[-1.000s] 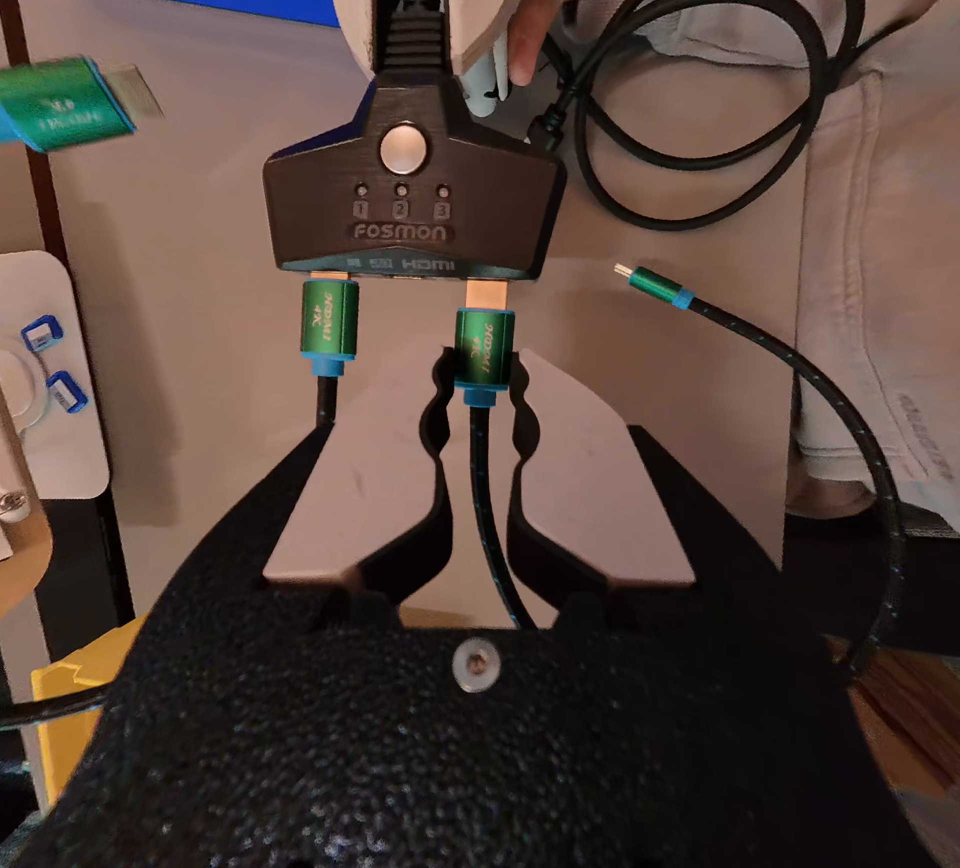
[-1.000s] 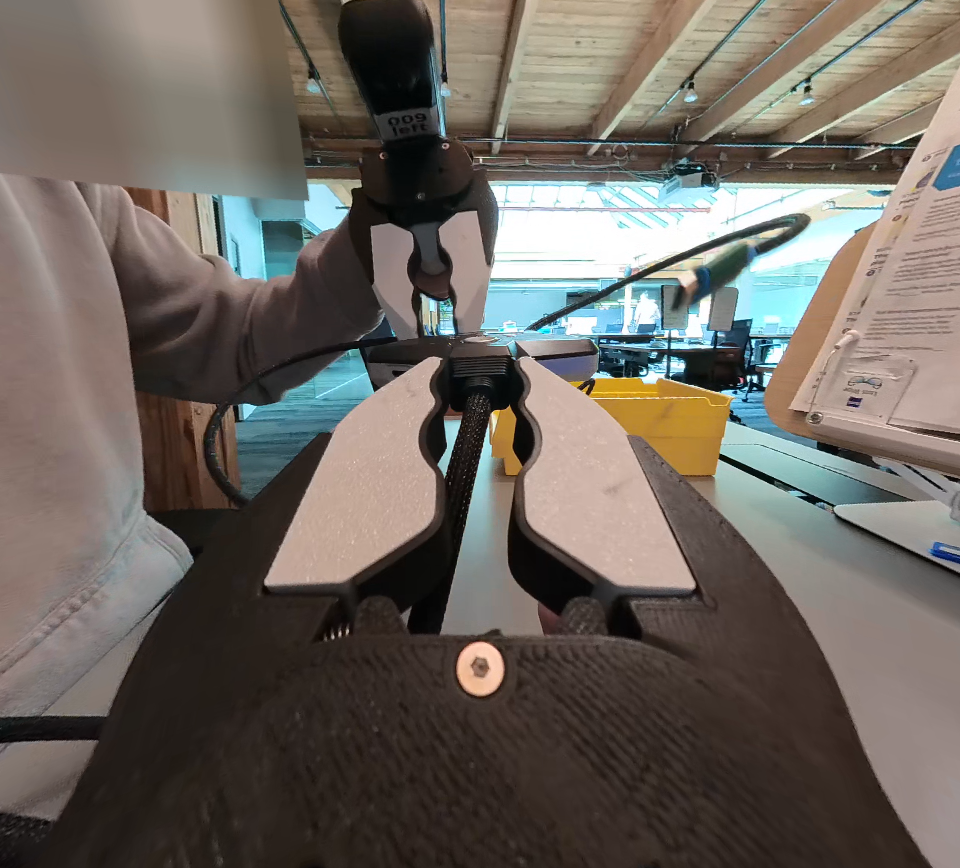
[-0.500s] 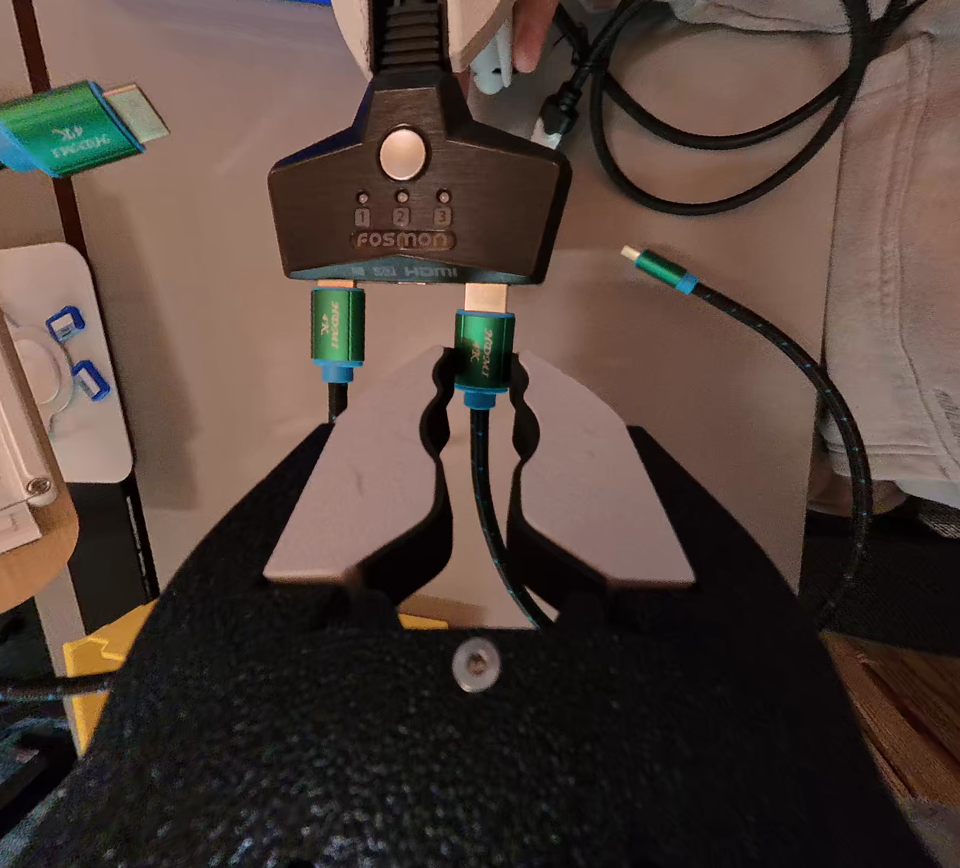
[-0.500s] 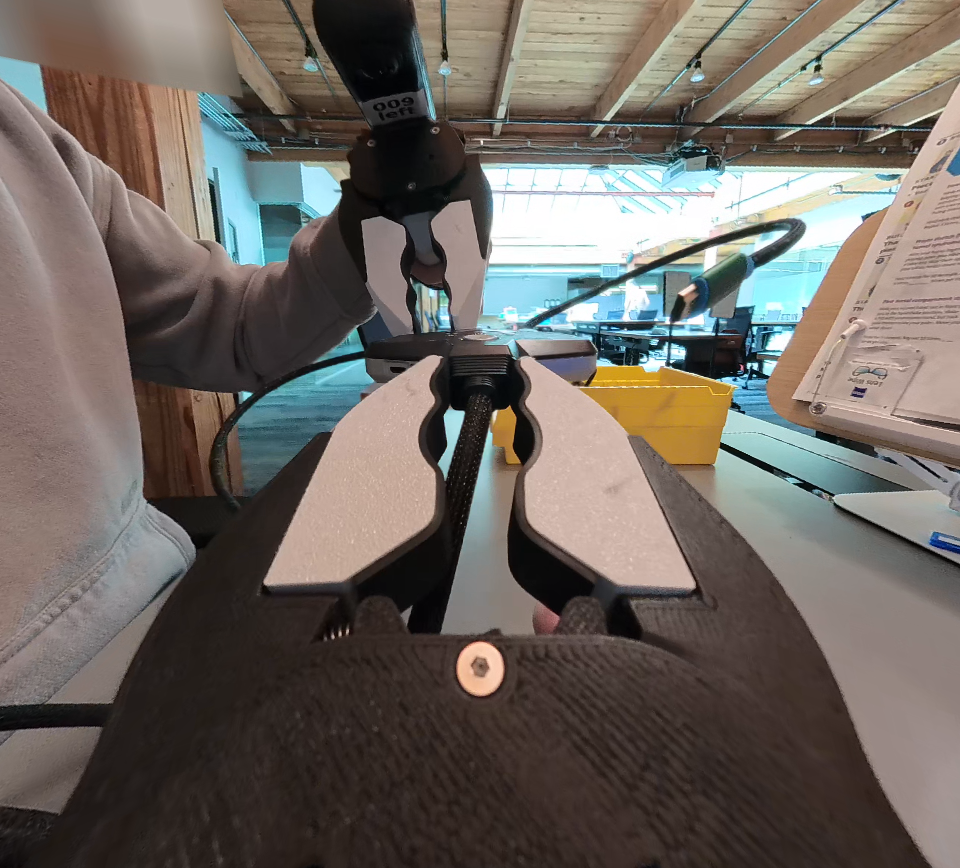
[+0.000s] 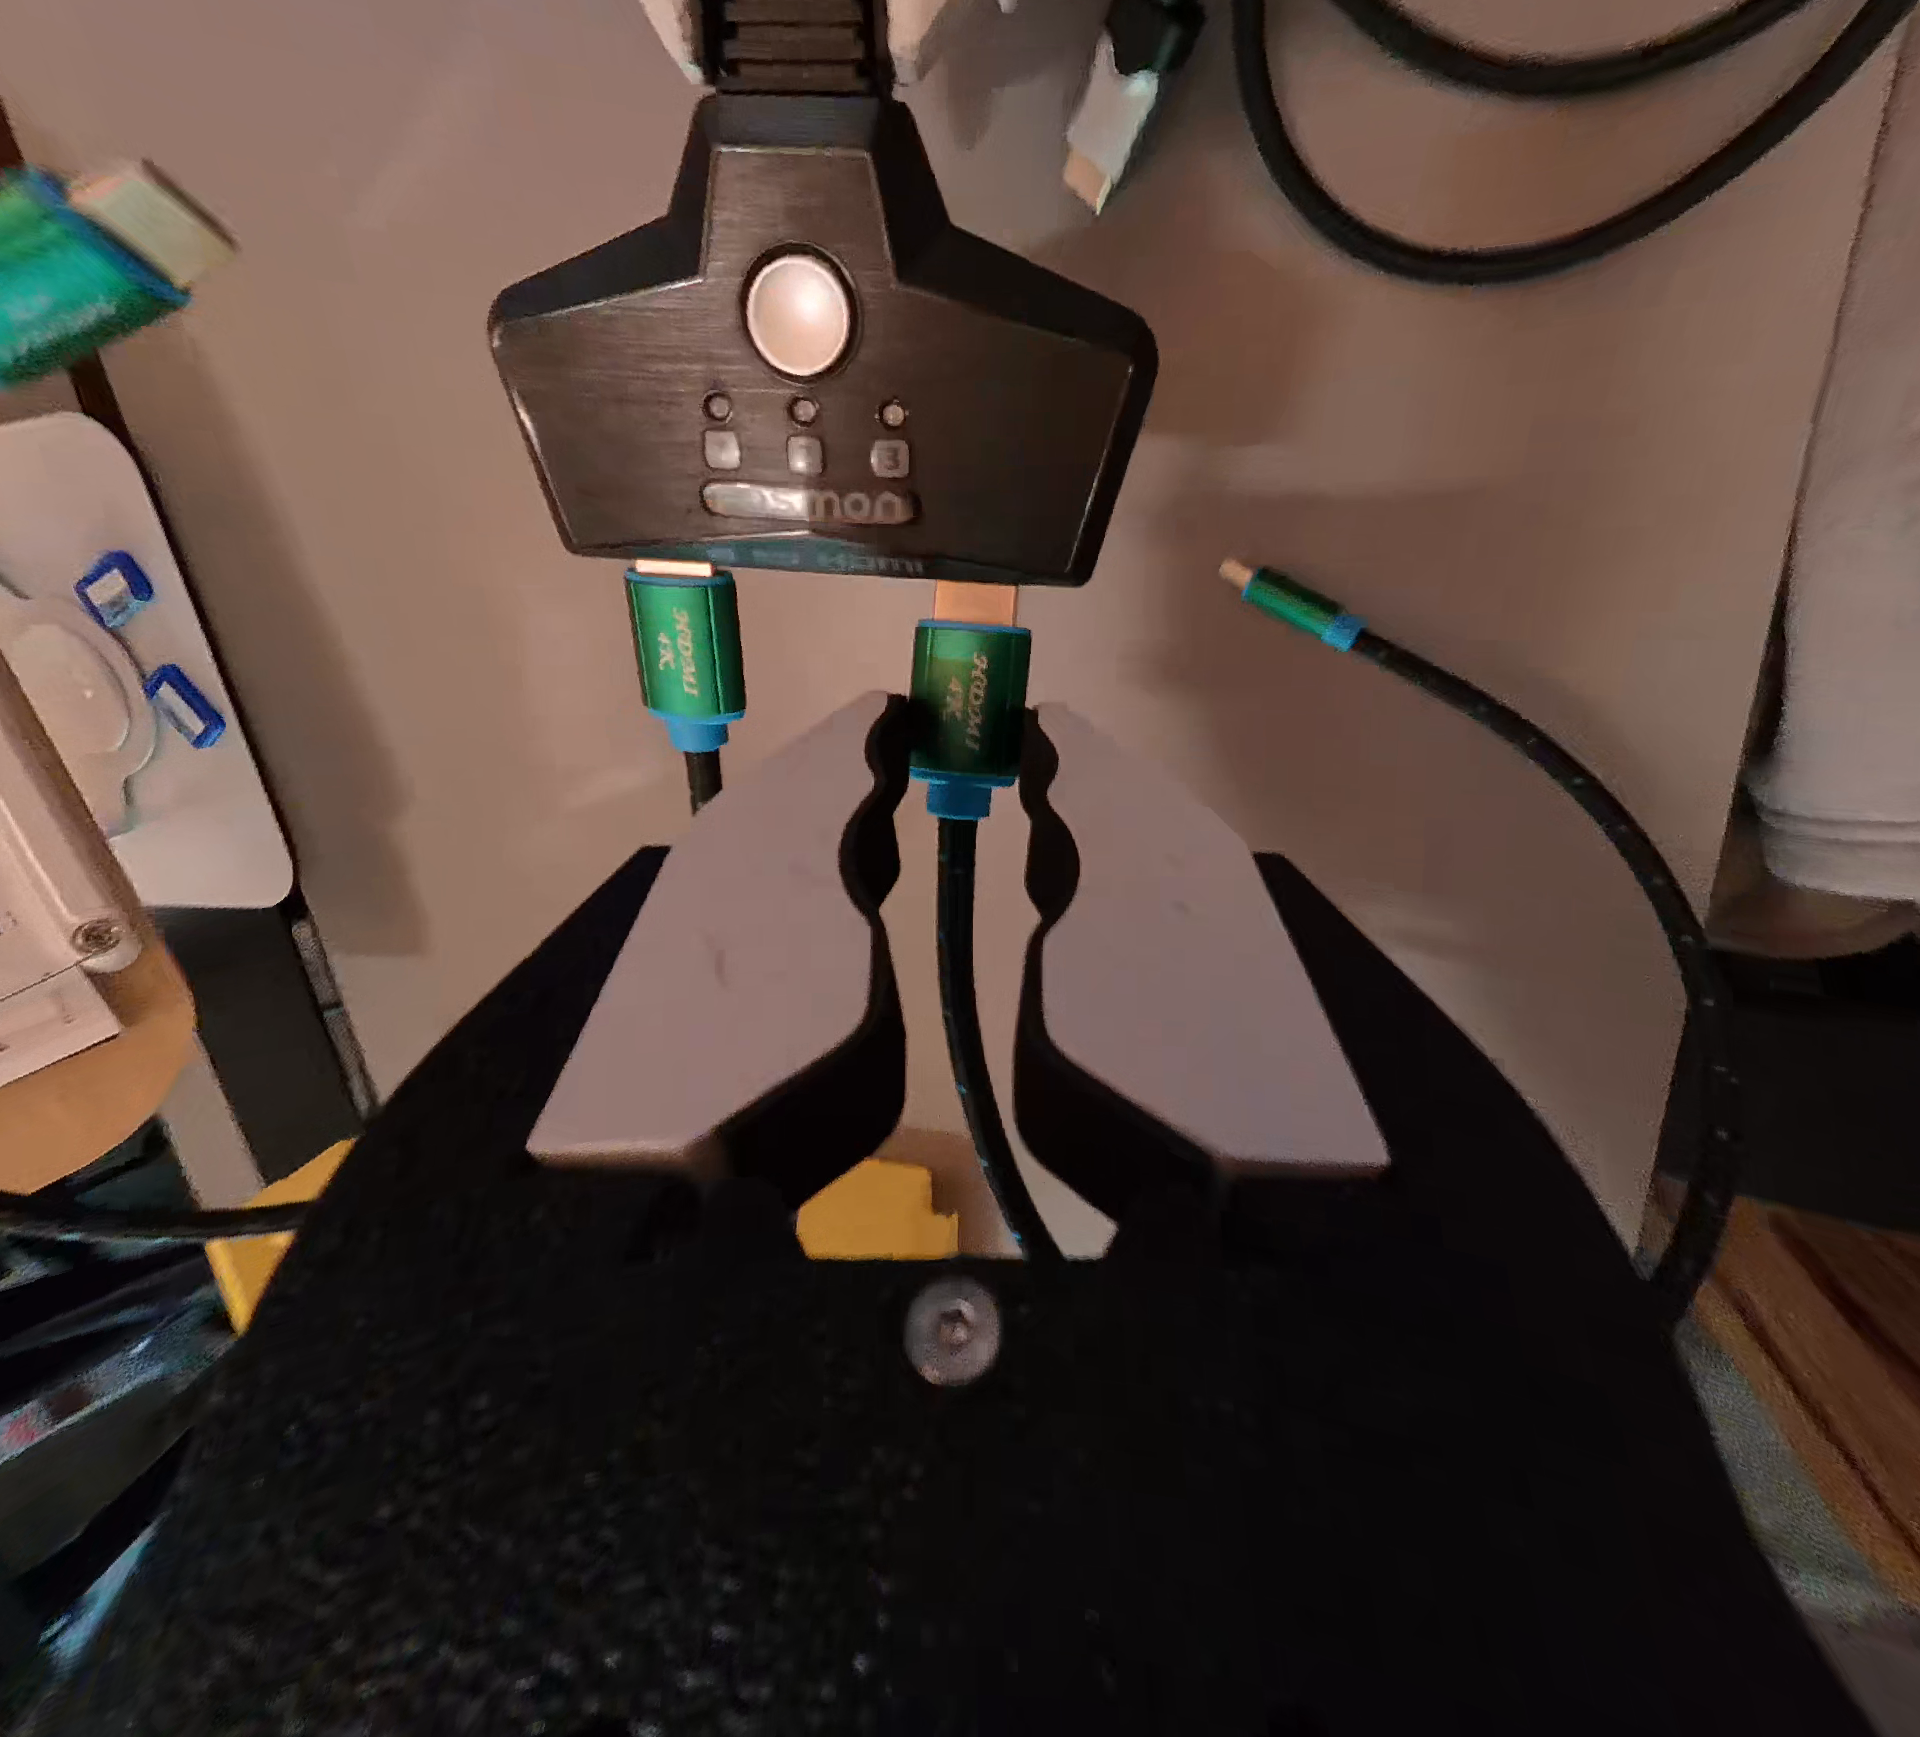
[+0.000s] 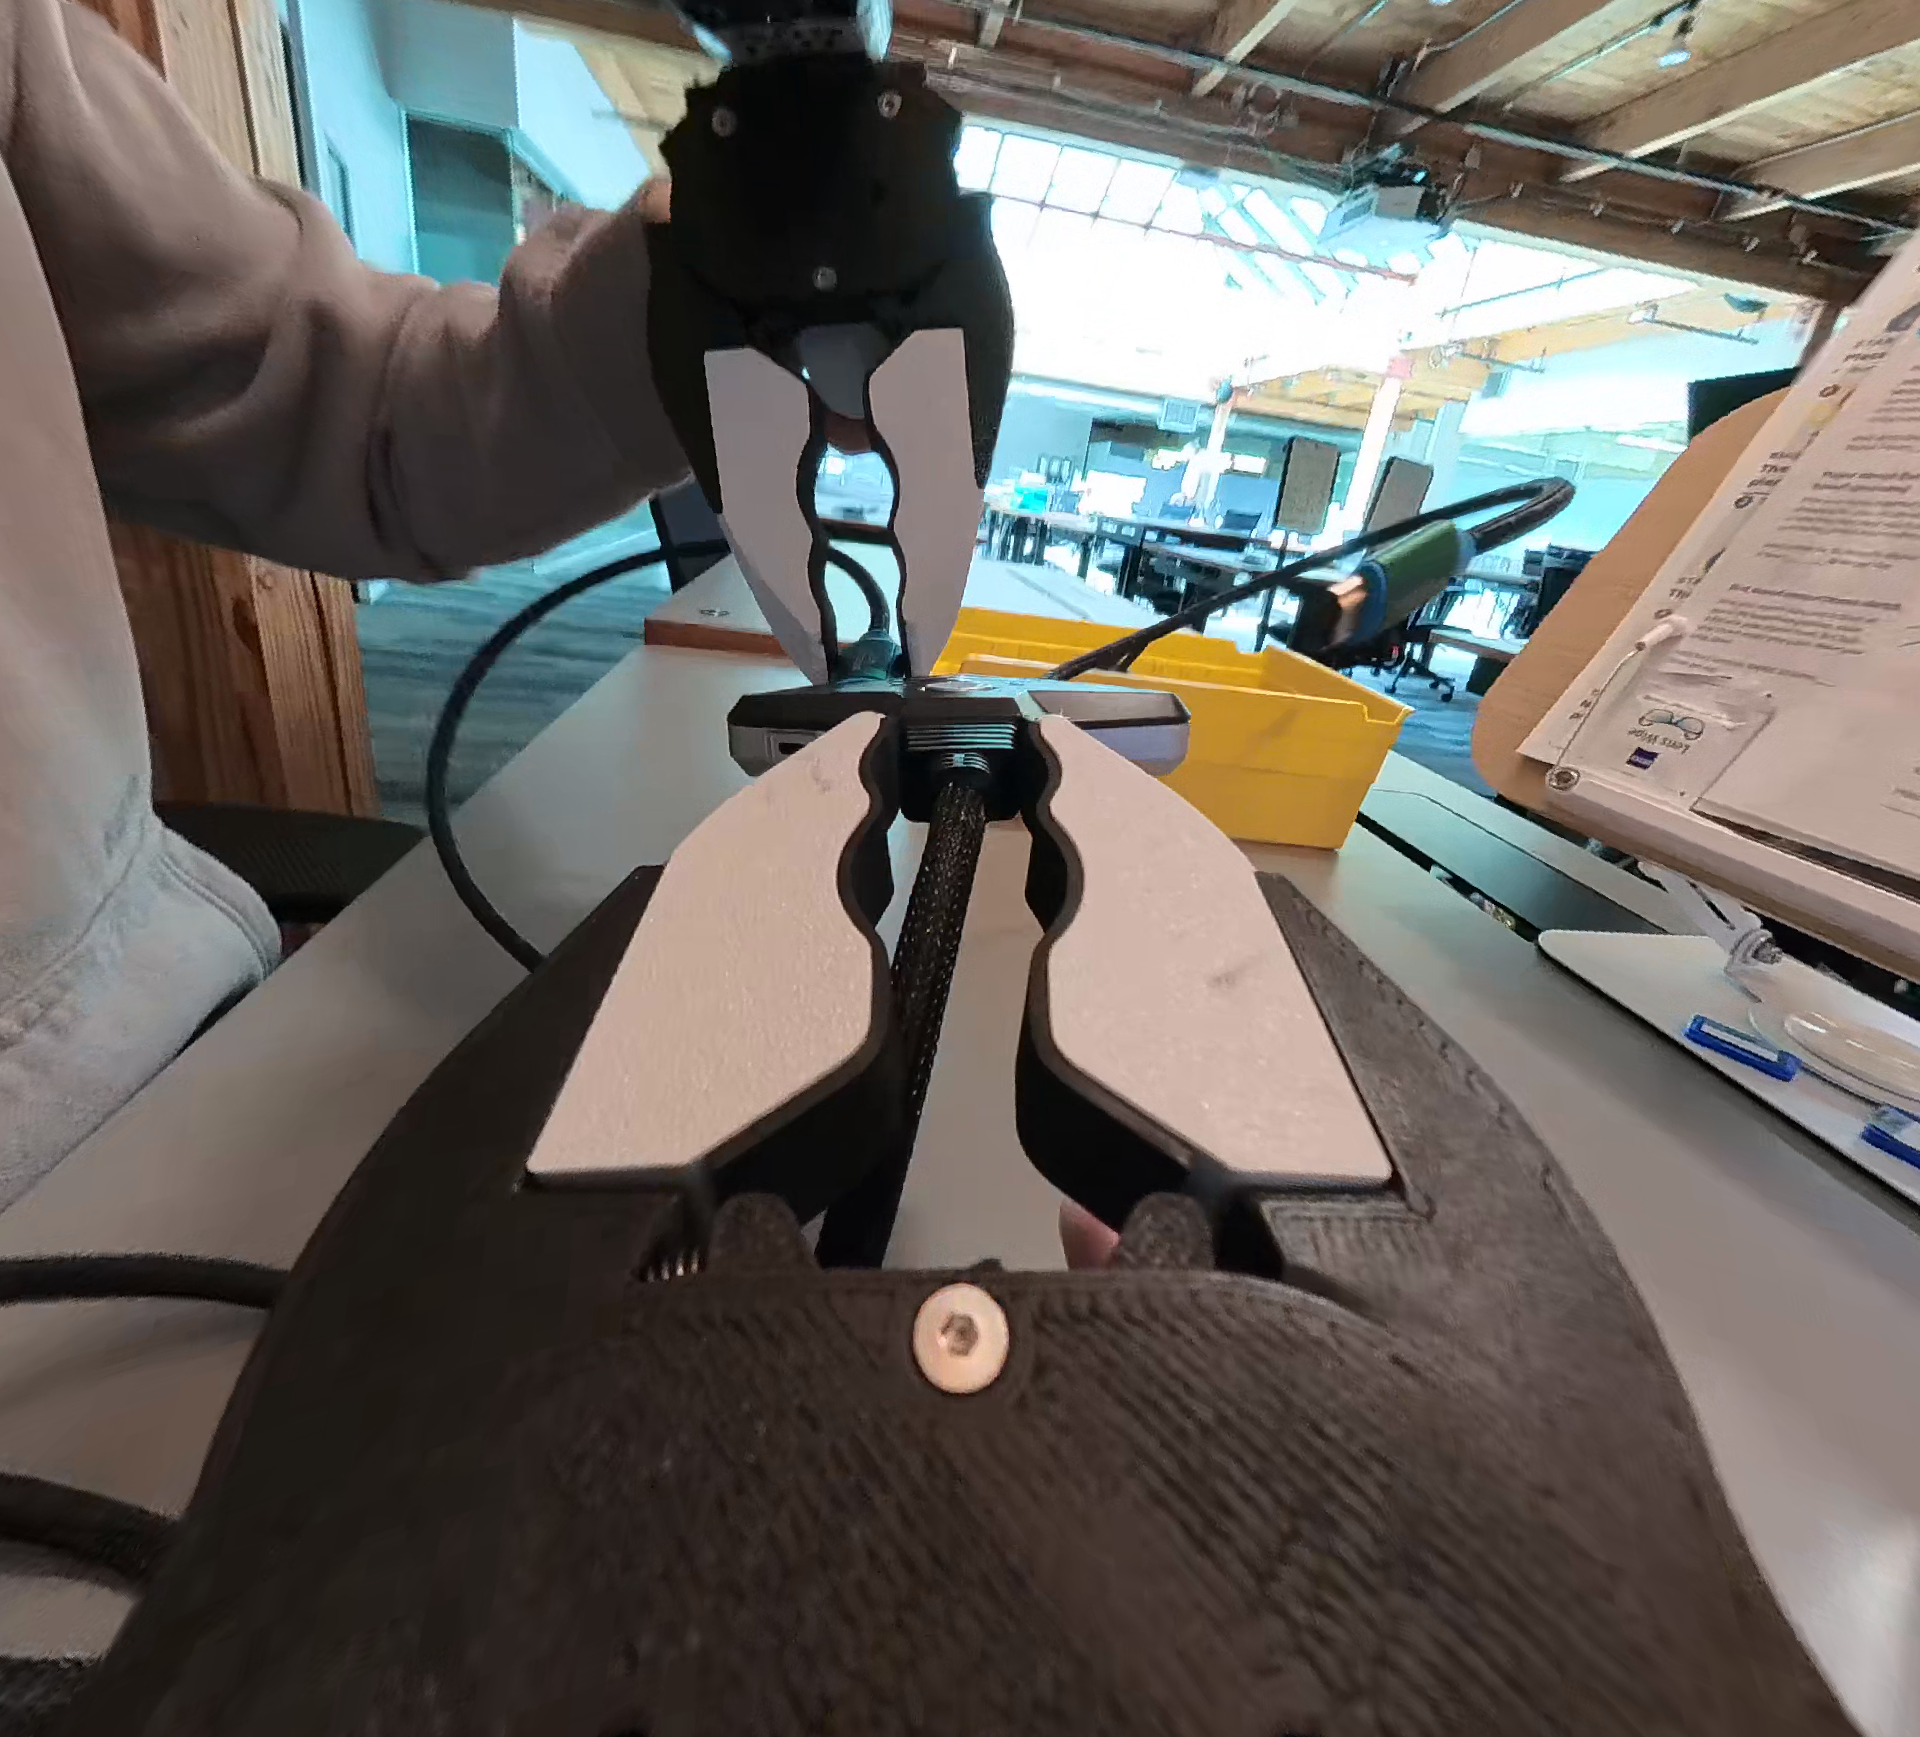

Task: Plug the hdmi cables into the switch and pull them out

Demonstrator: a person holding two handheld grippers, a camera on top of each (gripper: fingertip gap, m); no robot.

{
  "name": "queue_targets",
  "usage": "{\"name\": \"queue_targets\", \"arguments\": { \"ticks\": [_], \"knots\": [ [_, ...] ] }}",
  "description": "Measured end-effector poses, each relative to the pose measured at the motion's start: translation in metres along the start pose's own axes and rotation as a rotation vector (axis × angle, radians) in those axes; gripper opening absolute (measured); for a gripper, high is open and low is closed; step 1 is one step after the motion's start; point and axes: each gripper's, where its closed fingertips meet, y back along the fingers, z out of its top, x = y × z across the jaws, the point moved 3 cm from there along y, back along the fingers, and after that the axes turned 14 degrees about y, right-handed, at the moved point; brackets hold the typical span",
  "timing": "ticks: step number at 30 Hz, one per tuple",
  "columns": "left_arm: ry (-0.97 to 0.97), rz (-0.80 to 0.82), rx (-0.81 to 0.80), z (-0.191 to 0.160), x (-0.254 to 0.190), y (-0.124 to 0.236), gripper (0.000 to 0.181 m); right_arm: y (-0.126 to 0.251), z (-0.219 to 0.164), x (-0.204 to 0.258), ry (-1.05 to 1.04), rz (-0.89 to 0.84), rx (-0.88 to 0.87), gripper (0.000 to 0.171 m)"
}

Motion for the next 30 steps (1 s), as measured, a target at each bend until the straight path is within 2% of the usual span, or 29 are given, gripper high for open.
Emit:
{"name": "queue_targets", "arguments": {
  "ticks": [1, 5, 12, 17, 20, 24, 30],
  "knots": [
    [0.019, -0.017, -0.044, 0.002, 0.001, 0.002, 0.02, 0.002, 0.0, -0.002, -0.016, -0.011, -0.017, 0.022],
    [0.063, -0.116, -0.233, 0.008, 0.002, 0.011, 0.02, 0.006, 0.008, -0.006, -0.076, -0.034, -0.117, 0.022],
    [0.013, -0.041, -0.196, 0.007, -0.004, 0.011, 0.019, 0.0, 0.008, -0.003, -0.092, -0.019, -0.112, 0.022],
    [0.019, -0.102, -0.3, 0.017, -0.008, 0.018, 0.019, 0.004, 0.015, -0.006, -0.143, -0.035, -0.202, 0.023],
    [0.038, -0.067, -0.329, 0.018, -0.005, 0.018, 0.019, 0.004, 0.017, -0.007, -0.124, -0.054, -0.198, 0.023],
    [0.124, -0.072, -0.45, 0.024, -0.002, 0.024, 0.019, 0.006, 0.019, -0.012, -0.129, -0.092, -0.228, 0.023],
    [0.074, -0.086, -0.468, 0.024, -0.008, 0.029, 0.02, 0.007, 0.023, -0.007, -0.082, -0.063, -0.238, 0.022]
  ]
}}
